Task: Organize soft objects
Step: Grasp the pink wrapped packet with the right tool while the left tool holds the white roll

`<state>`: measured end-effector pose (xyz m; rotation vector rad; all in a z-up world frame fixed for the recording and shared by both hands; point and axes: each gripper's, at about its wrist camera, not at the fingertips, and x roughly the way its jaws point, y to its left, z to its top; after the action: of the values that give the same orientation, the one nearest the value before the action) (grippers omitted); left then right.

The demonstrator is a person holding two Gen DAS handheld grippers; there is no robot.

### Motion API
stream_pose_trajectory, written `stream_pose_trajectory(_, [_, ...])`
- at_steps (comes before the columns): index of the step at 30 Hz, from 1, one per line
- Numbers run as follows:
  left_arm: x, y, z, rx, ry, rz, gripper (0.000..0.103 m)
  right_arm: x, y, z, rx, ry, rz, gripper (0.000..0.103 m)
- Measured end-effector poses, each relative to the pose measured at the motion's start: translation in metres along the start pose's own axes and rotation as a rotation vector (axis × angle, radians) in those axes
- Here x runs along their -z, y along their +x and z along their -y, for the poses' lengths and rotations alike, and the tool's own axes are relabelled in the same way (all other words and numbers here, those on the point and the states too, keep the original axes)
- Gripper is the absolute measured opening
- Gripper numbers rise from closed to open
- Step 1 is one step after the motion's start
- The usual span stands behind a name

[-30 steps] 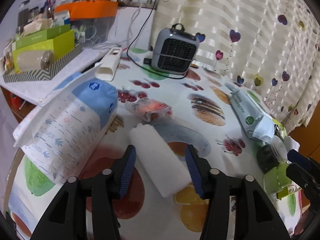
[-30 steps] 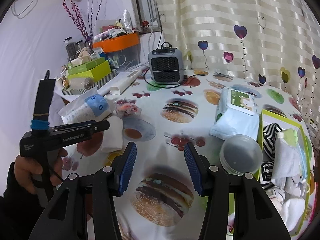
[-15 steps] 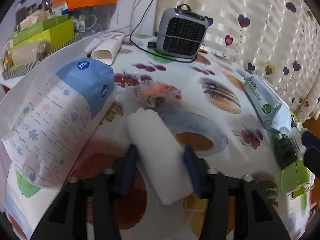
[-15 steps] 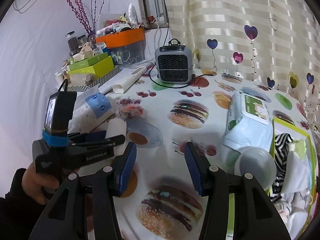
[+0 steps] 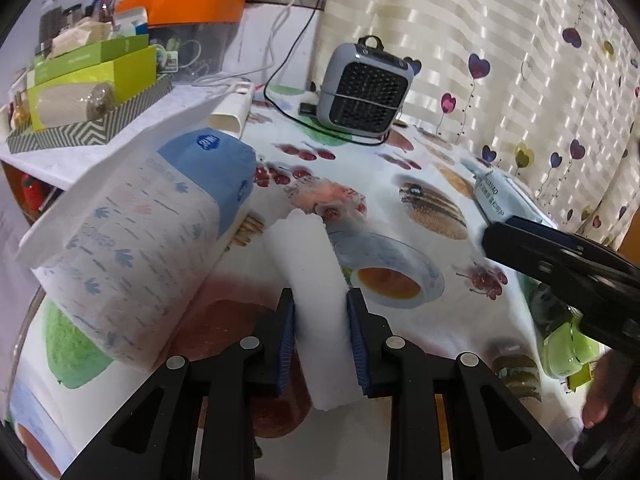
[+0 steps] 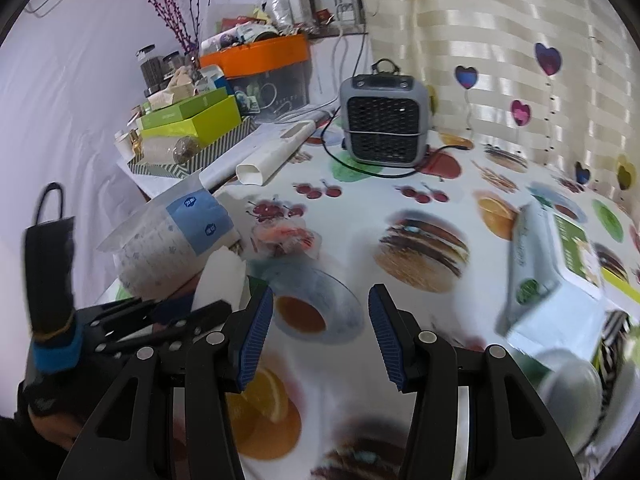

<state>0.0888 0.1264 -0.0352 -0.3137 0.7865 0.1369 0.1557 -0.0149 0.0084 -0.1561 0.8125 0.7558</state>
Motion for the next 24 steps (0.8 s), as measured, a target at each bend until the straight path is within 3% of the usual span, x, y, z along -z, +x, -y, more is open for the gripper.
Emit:
stream_pose_trajectory(15, [0.003, -0.001, -0.021, 0.018, -0.039, 0.005, 0.024, -0.042, 0.080, -0.024, -0.066, -0.093, -0.045, 0.051])
stream_pose_trajectory(24, [0.005, 0.007, -0.027, 0.038, -0.060, -0.015, 0.024, -0.045, 0.116, -0.035, -0.061, -0.165, -0.106, 0.051])
